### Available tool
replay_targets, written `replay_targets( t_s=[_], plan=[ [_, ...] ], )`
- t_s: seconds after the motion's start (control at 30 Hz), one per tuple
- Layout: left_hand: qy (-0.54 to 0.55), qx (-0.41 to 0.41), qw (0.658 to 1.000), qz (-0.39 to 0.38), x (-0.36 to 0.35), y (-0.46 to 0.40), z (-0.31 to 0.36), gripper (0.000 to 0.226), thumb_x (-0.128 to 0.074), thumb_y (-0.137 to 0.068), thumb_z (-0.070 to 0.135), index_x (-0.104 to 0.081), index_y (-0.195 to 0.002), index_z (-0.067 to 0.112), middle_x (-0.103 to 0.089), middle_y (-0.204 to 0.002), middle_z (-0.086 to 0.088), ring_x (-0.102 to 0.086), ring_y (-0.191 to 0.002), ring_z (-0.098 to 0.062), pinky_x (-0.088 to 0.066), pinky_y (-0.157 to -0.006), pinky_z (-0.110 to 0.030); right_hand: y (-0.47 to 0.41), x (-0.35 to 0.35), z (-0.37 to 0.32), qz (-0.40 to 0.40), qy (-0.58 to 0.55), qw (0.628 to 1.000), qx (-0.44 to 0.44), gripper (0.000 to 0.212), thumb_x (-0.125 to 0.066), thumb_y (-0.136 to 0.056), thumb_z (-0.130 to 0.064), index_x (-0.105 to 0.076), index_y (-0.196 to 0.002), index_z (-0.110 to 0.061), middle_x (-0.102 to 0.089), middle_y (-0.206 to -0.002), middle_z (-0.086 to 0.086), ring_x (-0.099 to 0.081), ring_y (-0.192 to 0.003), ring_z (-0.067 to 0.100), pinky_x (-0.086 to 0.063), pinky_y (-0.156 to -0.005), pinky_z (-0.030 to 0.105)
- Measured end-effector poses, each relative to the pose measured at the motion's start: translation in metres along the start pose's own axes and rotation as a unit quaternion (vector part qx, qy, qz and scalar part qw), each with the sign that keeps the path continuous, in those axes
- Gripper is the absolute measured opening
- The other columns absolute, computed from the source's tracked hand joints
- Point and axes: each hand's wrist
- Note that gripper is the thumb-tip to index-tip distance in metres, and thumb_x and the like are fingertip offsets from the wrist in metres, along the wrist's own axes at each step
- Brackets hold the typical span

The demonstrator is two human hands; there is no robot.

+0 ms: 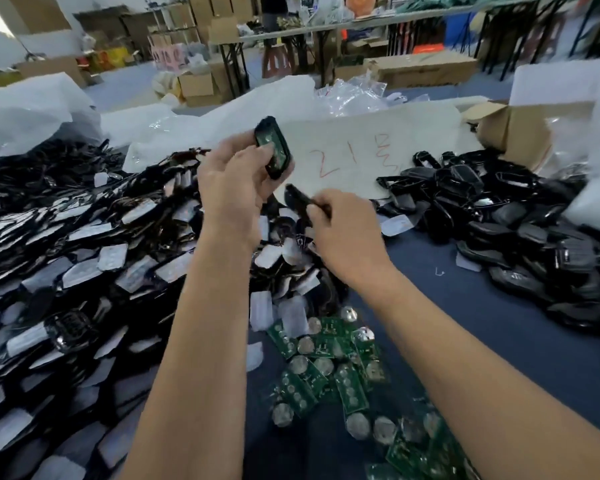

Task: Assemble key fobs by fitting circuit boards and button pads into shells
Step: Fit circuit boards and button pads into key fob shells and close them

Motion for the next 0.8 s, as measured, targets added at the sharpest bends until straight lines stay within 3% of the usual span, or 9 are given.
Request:
replay_targets(
  t_s=[0.07, 0.2, 0.33, 0.43, 0.5, 0.53, 0.63, 0.73, 0.8],
  plan=[
    [-0.070, 0.077, 0.993, -0.061, -0.036, 0.018, -0.030, 0.015, -0.064, -0.091, -0.007, -0.069, -0.089, 0.007, -0.075, -0.079, -0.010, -0.073, -0.078, -0.026, -0.063, -0.077, -0.042, 0.020, 0.044, 0.044, 0.086, -0.060, 0.990, -0.098, 0.024, -0.060, -0.102, -0.017, -0.069, -0.080, -0.019, -0.058, -0.067, -0.012, -0.053, -0.064, 0.003, -0.039, -0.060, 0.010],
    [-0.303, 0.191, 0.923, -0.140, -0.065, 0.056, -0.096, 0.025, -0.079, -0.080, 0.000, -0.070, -0.065, 0.017, -0.067, -0.067, -0.007, -0.063, -0.067, -0.024, -0.056, -0.066, -0.034, 0.059, 0.099, 0.100, 0.206, -0.133, 0.953, -0.176, 0.022, -0.062, -0.101, -0.017, -0.079, -0.115, -0.022, -0.073, -0.095, -0.019, -0.068, -0.091, -0.002, -0.051, -0.084, 0.016],
    [-0.441, 0.136, 0.868, -0.183, -0.070, 0.071, -0.125, 0.020, -0.087, -0.076, 0.013, -0.071, -0.069, 0.022, -0.074, -0.070, 0.000, -0.072, -0.069, -0.021, -0.064, -0.080, -0.044, 0.083, 0.127, 0.119, 0.153, -0.159, 0.963, -0.155, 0.029, -0.061, -0.102, -0.012, -0.079, -0.103, -0.035, -0.077, -0.095, -0.023, -0.068, -0.094, -0.007, -0.048, -0.079, 0.009],
    [-0.504, 0.022, 0.844, -0.181, -0.065, 0.072, -0.124, 0.009, -0.083, -0.083, 0.021, -0.075, -0.082, 0.024, -0.074, -0.076, 0.008, -0.071, -0.075, -0.011, -0.061, -0.080, -0.035, 0.088, 0.128, 0.116, 0.065, -0.053, 0.994, -0.069, 0.029, -0.060, -0.102, -0.006, -0.079, -0.106, -0.027, -0.074, -0.102, -0.018, -0.064, -0.099, -0.006, -0.043, -0.084, 0.008],
    [-0.489, -0.059, 0.846, -0.204, -0.065, 0.073, -0.119, 0.008, -0.073, -0.092, 0.024, -0.076, -0.085, 0.021, -0.073, -0.075, 0.008, -0.067, -0.073, -0.009, -0.056, -0.074, -0.033, 0.088, 0.128, 0.112, 0.016, -0.018, 1.000, -0.011, 0.027, -0.059, -0.102, -0.002, -0.079, -0.109, -0.018, -0.073, -0.100, -0.008, -0.063, -0.094, -0.002, -0.042, -0.082, 0.009],
    [-0.461, -0.055, 0.852, -0.243, -0.066, 0.073, -0.115, 0.015, -0.069, -0.095, 0.027, -0.076, -0.085, 0.019, -0.072, -0.074, 0.003, -0.067, -0.070, -0.013, -0.055, -0.069, -0.035, 0.088, 0.128, 0.110, 0.000, -0.014, 1.000, 0.006, 0.026, -0.059, -0.102, -0.001, -0.079, -0.111, -0.015, -0.072, -0.100, -0.005, -0.062, -0.093, 0.001, -0.042, -0.082, 0.010],
    [-0.385, 0.023, 0.850, -0.358, -0.069, 0.075, -0.109, 0.008, -0.075, -0.094, 0.024, -0.077, -0.092, 0.016, -0.072, -0.079, -0.017, -0.064, -0.065, -0.016, -0.054, -0.060, -0.030, 0.089, 0.128, 0.110, 0.000, -0.034, 0.999, 0.004, 0.025, -0.060, -0.100, 0.001, -0.079, -0.112, -0.012, -0.073, -0.103, -0.003, -0.063, -0.096, 0.004, -0.044, -0.085, 0.011],
    [-0.345, 0.058, 0.867, -0.355, -0.069, 0.076, -0.107, 0.008, -0.079, -0.089, 0.008, -0.076, -0.096, 0.005, -0.073, -0.082, -0.024, -0.066, -0.067, -0.022, -0.057, -0.065, -0.032, 0.090, 0.124, 0.112, 0.020, -0.088, 0.995, -0.041, 0.022, -0.063, -0.100, -0.004, -0.076, -0.111, -0.017, -0.076, -0.099, -0.010, -0.067, -0.094, 0.000, -0.047, -0.081, 0.015],
    [-0.311, 0.089, 0.882, -0.343, -0.069, 0.074, -0.106, 0.008, -0.080, -0.087, 0.004, -0.076, -0.093, 0.003, -0.073, -0.080, -0.021, -0.068, -0.065, -0.022, -0.058, -0.065, -0.029, 0.089, 0.118, 0.113, 0.061, -0.177, 0.977, -0.097, 0.021, -0.067, -0.099, -0.011, -0.070, -0.116, -0.022, -0.075, -0.085, -0.003, -0.067, -0.080, 0.004, -0.050, -0.076, 0.022]
  ],
)
Point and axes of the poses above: each hand's wrist, its own y-axis away from the middle knuckle, its own x-axis out of the back of the hand, z = x × y
